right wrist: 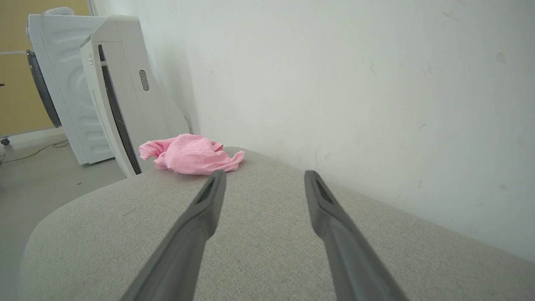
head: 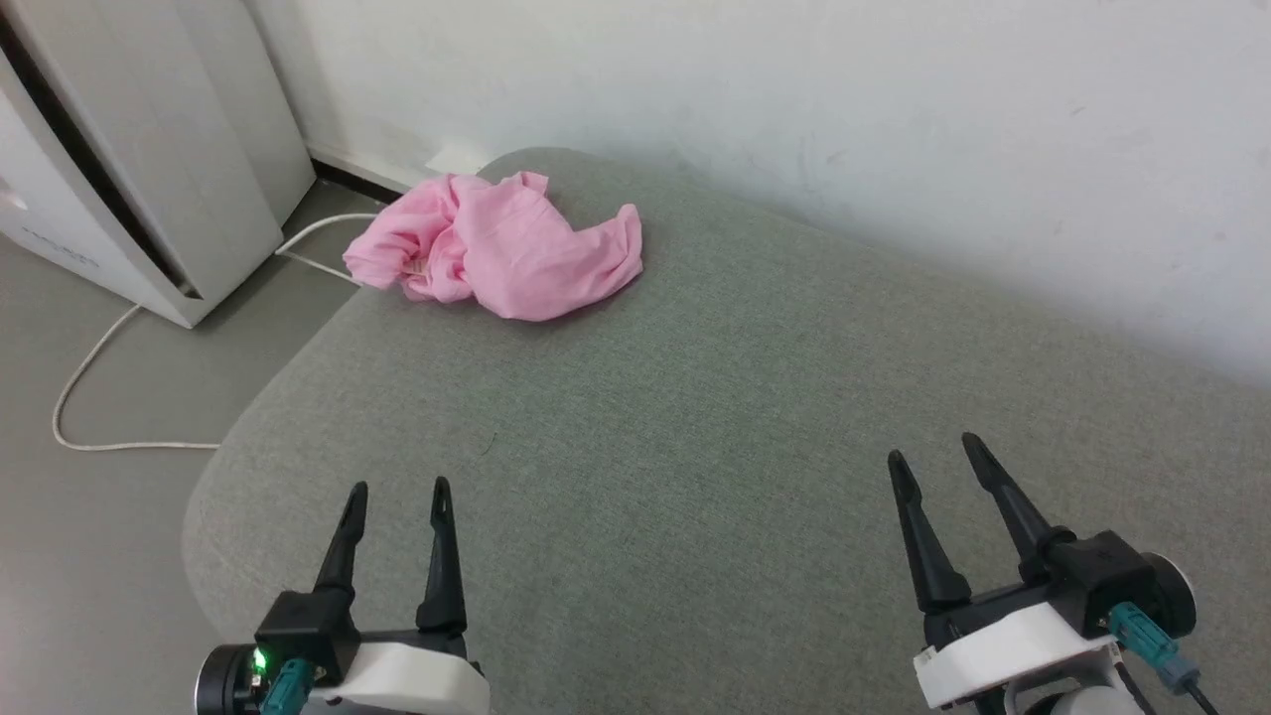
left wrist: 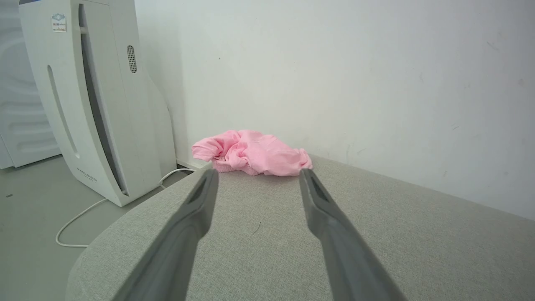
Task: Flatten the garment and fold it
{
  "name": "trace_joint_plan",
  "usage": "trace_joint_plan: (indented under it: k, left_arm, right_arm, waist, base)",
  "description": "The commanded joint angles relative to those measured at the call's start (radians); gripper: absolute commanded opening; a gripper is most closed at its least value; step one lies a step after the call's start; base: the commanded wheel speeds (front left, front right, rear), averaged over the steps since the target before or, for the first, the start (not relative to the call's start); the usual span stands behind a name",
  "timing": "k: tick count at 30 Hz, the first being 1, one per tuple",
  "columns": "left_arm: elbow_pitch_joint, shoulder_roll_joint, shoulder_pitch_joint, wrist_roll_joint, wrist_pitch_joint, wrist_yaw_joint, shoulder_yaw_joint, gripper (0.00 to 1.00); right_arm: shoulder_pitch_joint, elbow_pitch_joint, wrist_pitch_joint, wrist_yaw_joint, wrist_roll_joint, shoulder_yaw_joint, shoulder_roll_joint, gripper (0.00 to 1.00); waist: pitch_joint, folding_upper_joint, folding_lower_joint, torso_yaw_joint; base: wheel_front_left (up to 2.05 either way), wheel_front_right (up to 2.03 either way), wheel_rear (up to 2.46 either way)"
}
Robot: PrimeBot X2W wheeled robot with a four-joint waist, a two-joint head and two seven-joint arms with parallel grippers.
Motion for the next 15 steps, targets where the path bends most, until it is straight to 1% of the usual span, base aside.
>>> trace_joint_plan:
  k: [1, 9, 12, 15]
  left_arm:
    - [-0.002, -0.002, 0.014, -0.01, -0.006, 0.01, -0.005, 1.0]
    - [-0.004, -0.002, 0.01, -0.016, -0.006, 0.013, -0.005, 1.0]
    - [0.004, -0.002, -0.011, -0.013, -0.006, -0.003, 0.003, 1.0]
    - [0.094, 0.014, -0.062, -0.003, -0.006, -0.027, -0.002, 1.0]
  right_arm:
    - [0.014, 0.002, -0.005, -0.002, 0.003, 0.002, 0.003, 1.0]
    - [0.01, -0.003, -0.005, -0.002, -0.011, -0.004, 0.003, 1.0]
    - [0.007, -0.009, -0.005, -0.002, -0.021, -0.002, 0.003, 1.0]
    - [-0.004, -0.019, -0.005, -0.002, -0.044, -0.004, 0.003, 1.0]
  waist:
    - [0.002, -0.0001, 0.0, 0.0]
    - [0.025, -0.0001, 0.0, -0.016]
    - [0.047, -0.0001, 0.0, -0.029]
    - [0.089, -0.0001, 0.0, -0.047]
  base:
    - [0.0, 0.0, 0.0]
    - [0.0, 0.0, 0.0]
    - [0.0, 0.0, 0.0]
    - [0.0, 0.0, 0.0]
